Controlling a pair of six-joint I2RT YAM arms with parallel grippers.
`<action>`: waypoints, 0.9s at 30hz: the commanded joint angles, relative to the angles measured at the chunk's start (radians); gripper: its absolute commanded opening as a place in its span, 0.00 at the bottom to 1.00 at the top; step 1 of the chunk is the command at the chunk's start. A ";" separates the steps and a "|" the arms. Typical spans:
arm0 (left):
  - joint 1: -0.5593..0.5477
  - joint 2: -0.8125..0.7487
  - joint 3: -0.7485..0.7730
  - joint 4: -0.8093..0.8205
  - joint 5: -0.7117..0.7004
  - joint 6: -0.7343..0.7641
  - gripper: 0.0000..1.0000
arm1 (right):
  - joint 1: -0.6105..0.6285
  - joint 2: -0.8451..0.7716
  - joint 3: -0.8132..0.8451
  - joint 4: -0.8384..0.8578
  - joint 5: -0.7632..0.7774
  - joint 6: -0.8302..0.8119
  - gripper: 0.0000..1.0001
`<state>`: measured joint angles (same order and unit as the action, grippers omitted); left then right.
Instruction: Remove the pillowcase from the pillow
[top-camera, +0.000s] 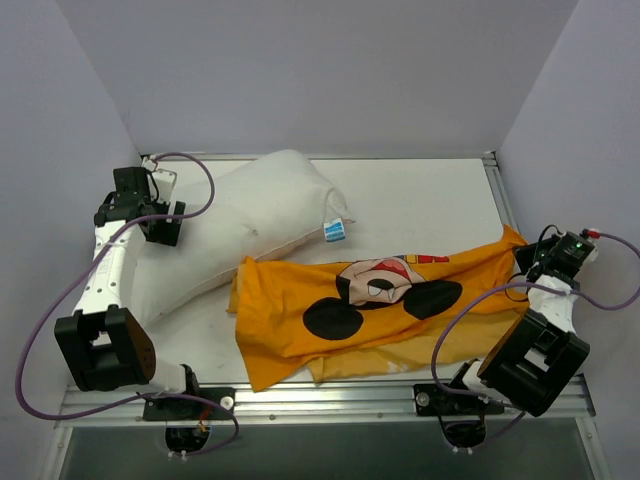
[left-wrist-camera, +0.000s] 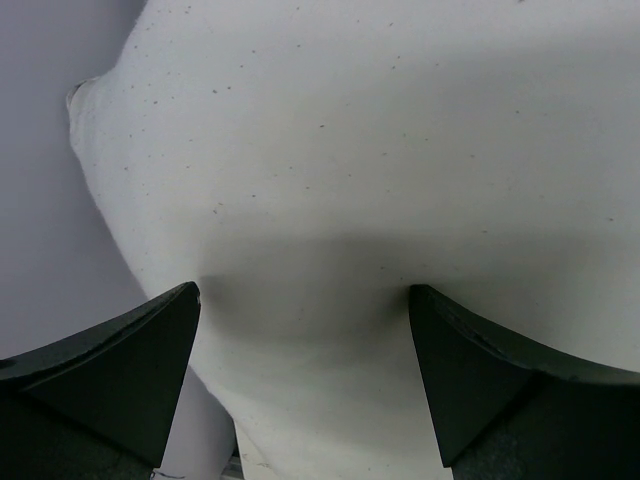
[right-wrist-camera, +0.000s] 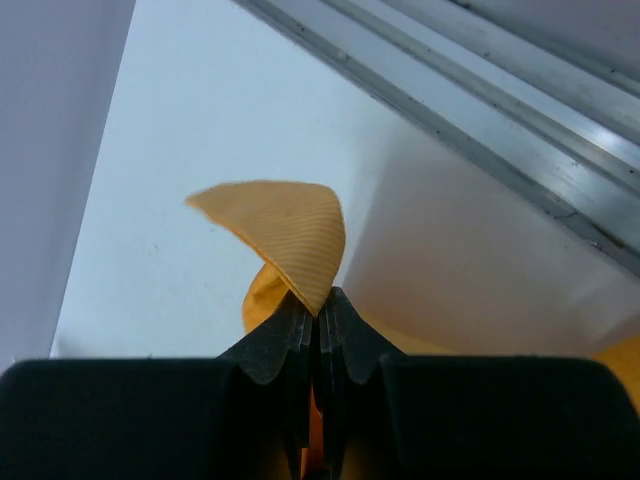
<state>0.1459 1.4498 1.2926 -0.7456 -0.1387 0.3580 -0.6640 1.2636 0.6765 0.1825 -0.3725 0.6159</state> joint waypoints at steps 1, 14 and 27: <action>0.014 0.014 0.031 0.043 -0.056 0.019 0.94 | -0.014 0.034 0.081 0.052 -0.071 0.064 0.00; 0.014 -0.213 0.053 0.029 0.111 0.013 0.94 | 0.418 0.145 0.417 -0.392 0.336 -0.275 1.00; 0.085 -0.436 -0.180 -0.106 -0.159 -0.070 0.94 | 0.497 0.036 0.385 -0.512 0.426 -0.280 1.00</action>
<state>0.1761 1.0599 1.1915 -0.8116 -0.2016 0.3328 -0.1749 1.3102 1.0550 -0.2687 0.0353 0.3428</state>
